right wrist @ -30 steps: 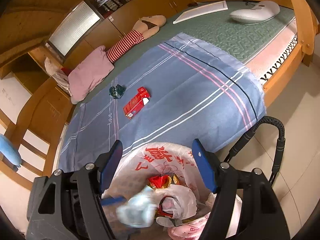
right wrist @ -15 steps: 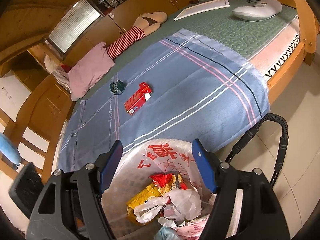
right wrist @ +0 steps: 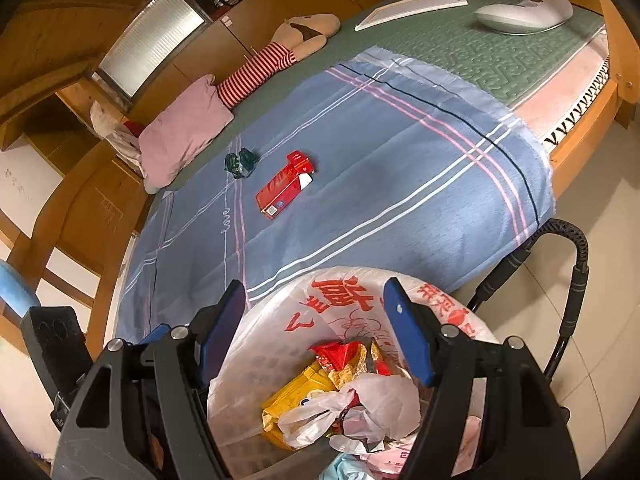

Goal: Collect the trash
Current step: 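Carry the mask and wrapper over the trash bag and release both, then move both tools back over the bed and grasp the dark green snack bag with the right tool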

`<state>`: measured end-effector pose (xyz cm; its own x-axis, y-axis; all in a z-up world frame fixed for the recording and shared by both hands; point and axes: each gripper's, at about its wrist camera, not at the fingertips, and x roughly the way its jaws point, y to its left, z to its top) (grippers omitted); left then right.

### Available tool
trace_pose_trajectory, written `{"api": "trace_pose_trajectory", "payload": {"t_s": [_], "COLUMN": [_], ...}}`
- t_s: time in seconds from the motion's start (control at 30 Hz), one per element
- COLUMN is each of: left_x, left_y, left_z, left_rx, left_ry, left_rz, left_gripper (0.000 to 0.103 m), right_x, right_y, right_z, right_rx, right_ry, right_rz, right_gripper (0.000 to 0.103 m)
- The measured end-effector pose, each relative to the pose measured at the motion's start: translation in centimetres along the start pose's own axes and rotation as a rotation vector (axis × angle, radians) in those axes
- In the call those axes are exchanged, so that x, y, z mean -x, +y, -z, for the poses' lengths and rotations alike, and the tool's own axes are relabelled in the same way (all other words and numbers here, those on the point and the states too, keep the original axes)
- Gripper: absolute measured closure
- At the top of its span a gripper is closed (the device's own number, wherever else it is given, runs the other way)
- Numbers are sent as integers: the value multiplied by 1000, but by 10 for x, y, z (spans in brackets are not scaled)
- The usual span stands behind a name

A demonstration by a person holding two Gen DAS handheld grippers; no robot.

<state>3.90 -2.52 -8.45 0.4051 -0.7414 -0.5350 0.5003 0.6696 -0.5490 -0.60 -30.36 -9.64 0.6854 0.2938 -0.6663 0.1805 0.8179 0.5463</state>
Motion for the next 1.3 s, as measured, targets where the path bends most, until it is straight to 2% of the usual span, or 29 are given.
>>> {"api": "trace_pose_trajectory", "payload": {"t_s": [0.1, 0.2, 0.27, 0.3, 0.37, 0.43, 0.47, 0.57, 0.6, 0.67, 0.73, 0.83, 0.97, 1.07, 1.13, 1.2, 1.3], "left_x": [2, 5, 12, 20, 28, 29, 26, 20, 18, 14, 15, 22, 21, 18, 19, 21, 24], "left_y": [-4, -6, -7, -9, -14, -10, -2, 25, 41, 61, 79, 94, 106, 115, 119, 121, 120], "left_z": [2, 3, -4, -15, -30, -51, -62, -73, -71, -71, -70, -67, -66, -66, -66, -66, -65], "left_rx": [-22, -45, -58, -97, -178, -233, -235, -185, -134, -29, 69, 168, 230, 280, 302, 313, 316], "left_ry": [-9, -42, -95, -144, -209, -235, -226, -207, -189, -118, -72, -87, -81, -69, -74, -85, -95], "left_rz": [-26, -115, -241, -348, -493, -666, -724, -785, -809, -838, -805, -777, -766, -775, -766, -763, -754], "left_gripper": [5, 5, 5, 5, 4, 3, 3, 3, 3, 3, 3, 3, 3, 3, 3, 3, 3], "right_x": [-2, -3, -3, -5, -9, -14, -17, -29, -35, -51, -73, -108, -162, -206, -234, -258, -286], "right_y": [2, 3, 4, 6, 11, 16, 21, 35, 42, 52, 65, 85, 100, 107, 110, 114, 115], "right_z": [1, 1, 1, 0, -6, -13, -18, -31, -37, -47, -61, -82, -108, -128, -142, -155, -162], "right_rx": [2, 3, 19, 31, 58, 67, 73, 104, 116, 124, 122, 155, 173, 166, 156, 177, 205], "right_ry": [3, 2, -7, -9, -13, -12, -9, 2, 8, 32, 75, 104, 141, 167, 166, 141, 131], "right_rz": [-2, -1, 12, 23, 53, 58, 57, 66, 69, 71, 64, 92, 140, 207, 262, 357, 405], "right_gripper": [32, 32, 32, 32, 32, 32, 32, 33, 32, 32, 32, 32, 32, 32, 32, 32, 33]}}
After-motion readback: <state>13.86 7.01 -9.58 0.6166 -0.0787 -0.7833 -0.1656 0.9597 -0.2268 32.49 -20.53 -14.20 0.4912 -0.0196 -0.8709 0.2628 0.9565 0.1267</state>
